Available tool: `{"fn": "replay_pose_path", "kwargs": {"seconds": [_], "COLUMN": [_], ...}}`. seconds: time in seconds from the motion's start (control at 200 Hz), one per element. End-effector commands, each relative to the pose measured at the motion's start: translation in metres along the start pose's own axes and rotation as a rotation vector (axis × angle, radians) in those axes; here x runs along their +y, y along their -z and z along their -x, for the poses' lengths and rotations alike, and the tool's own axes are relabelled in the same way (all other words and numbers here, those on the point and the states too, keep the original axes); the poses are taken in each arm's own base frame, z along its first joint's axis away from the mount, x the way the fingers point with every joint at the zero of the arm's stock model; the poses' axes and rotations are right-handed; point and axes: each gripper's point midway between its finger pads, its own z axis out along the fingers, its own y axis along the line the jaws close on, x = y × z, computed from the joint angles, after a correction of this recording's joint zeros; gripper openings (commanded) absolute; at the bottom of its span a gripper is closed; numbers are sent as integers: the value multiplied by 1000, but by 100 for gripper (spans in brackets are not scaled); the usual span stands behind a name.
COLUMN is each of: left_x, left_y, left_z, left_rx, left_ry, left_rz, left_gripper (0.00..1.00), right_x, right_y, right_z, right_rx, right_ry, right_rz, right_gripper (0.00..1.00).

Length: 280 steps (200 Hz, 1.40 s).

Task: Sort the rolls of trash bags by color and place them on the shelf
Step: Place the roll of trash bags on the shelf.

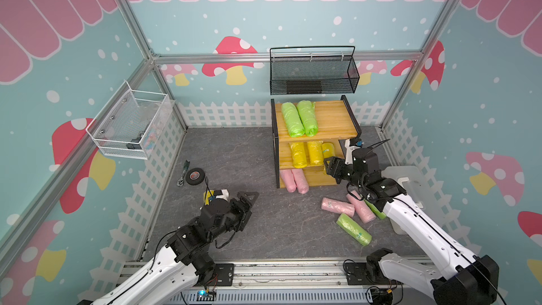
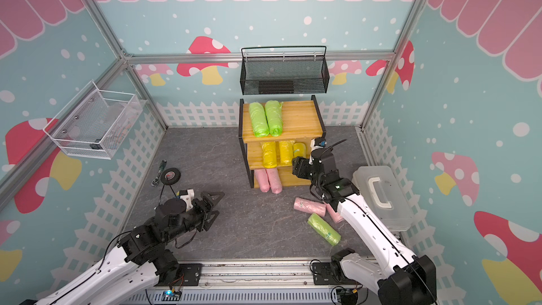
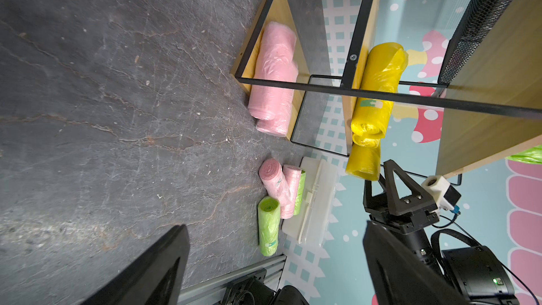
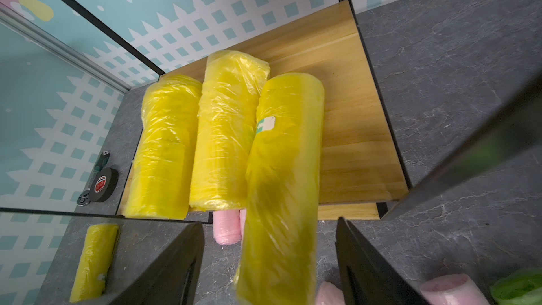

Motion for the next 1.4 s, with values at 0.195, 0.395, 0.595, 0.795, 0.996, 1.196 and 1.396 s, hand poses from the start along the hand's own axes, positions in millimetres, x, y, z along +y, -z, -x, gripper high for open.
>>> {"fn": "replay_pose_path", "kwargs": {"seconds": [0.195,0.395,0.595,0.795,0.996,1.196,1.396], "left_x": [8,9,9,9,11,11,12], "left_y": [0,0,1,1,3,3,3], "left_z": [-3,-3,-4,-5,-5,-5,-4], "left_rx": [14,14,17,25,25,26,20], "left_ry": [-22,-21,-20,-20,-20,-20,-21], "left_rz": [19,16,14,13,12,13,15], "left_gripper": [95,95,95,94,94,94,94], "right_x": [14,4,-4,6,16,6,-2], "right_y": [20,35,51,51,42,33,20], "right_z": [-26,-50,-64,-58,-48,-40,-35], "right_rx": [100,159,173,157,141,108,96], "right_ry": [-32,-13,5,-10,-26,-10,-13], "right_rz": [119,111,105,155,187,122,91], "right_gripper": [72,70,63,27,21,19,17]}}
